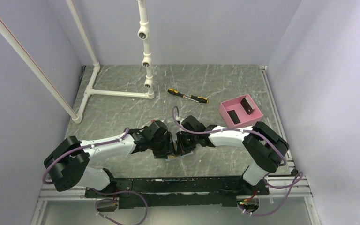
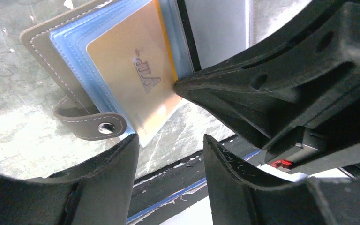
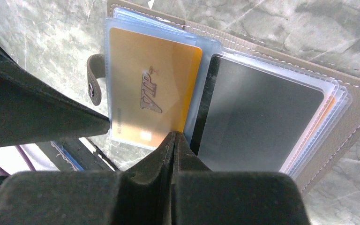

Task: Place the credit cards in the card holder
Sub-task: Turn over the card holder at the center of the board.

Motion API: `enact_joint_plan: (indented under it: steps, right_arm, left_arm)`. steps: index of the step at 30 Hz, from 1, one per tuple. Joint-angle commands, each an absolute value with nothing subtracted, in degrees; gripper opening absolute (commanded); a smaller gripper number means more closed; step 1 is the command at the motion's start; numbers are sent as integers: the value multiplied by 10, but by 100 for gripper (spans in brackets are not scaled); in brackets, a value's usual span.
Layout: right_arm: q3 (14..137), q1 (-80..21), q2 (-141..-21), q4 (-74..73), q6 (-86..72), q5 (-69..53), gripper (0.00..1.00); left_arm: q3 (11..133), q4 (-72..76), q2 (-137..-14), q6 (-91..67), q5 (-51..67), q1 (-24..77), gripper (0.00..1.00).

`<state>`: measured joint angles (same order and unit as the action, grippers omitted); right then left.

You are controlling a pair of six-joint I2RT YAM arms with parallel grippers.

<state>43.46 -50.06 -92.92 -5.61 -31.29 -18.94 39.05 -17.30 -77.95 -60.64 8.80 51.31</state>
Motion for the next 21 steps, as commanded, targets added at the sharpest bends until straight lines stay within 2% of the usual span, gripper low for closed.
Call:
enact_joint_plan:
  steps: [1,7,21]
  right_arm:
    - [418,-505,-924,-52,-321,-189,0]
    - [426,-505,-908,-69,-328,-186,0]
    - [450,-487,-820,-176,-387,-131,8]
  left_arm:
    - [435,-111,-781,-605,100,525,57]
    - [449,-110,-789,-602,102,530,57]
    - [496,-108,-848,-569,110,531,59]
